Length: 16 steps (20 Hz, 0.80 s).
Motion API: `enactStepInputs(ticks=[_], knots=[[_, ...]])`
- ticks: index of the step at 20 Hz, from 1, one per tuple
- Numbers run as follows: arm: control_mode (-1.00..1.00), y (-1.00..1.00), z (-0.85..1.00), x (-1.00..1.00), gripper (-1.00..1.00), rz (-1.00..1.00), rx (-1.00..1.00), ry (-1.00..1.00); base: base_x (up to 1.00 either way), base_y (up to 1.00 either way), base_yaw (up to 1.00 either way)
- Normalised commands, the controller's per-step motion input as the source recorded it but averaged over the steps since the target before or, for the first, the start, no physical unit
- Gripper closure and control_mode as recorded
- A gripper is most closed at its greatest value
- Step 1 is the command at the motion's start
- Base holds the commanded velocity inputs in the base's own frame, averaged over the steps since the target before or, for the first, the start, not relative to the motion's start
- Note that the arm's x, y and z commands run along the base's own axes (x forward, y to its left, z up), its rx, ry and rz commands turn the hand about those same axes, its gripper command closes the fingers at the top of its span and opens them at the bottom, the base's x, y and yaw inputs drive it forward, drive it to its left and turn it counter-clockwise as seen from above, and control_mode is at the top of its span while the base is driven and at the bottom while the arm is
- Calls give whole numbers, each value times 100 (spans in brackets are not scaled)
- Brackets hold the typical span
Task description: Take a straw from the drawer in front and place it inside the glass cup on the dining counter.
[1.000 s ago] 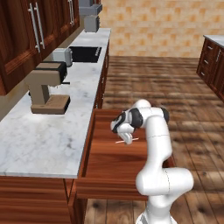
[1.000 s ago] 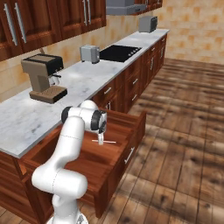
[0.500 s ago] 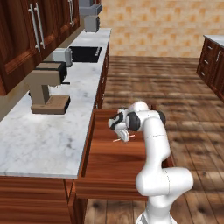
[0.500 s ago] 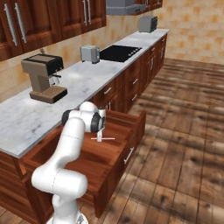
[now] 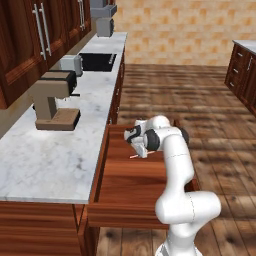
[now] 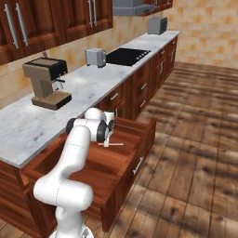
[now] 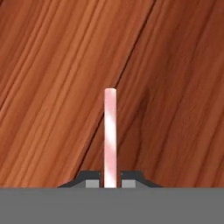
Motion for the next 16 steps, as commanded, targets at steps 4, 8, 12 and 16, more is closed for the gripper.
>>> enactStepInputs(ticks=[4, 8, 12, 16], knots=[[-100, -22, 96, -43, 100, -8, 0, -13, 0, 0, 0], [-100, -13, 99, -94, 100, -10, 0, -20, 0, 0, 0], [-100, -3, 81, -100, 100, -13, 0, -22, 0, 0, 0], [-100, 0, 57, -100, 100, -13, 0, -33, 0, 0, 0]])
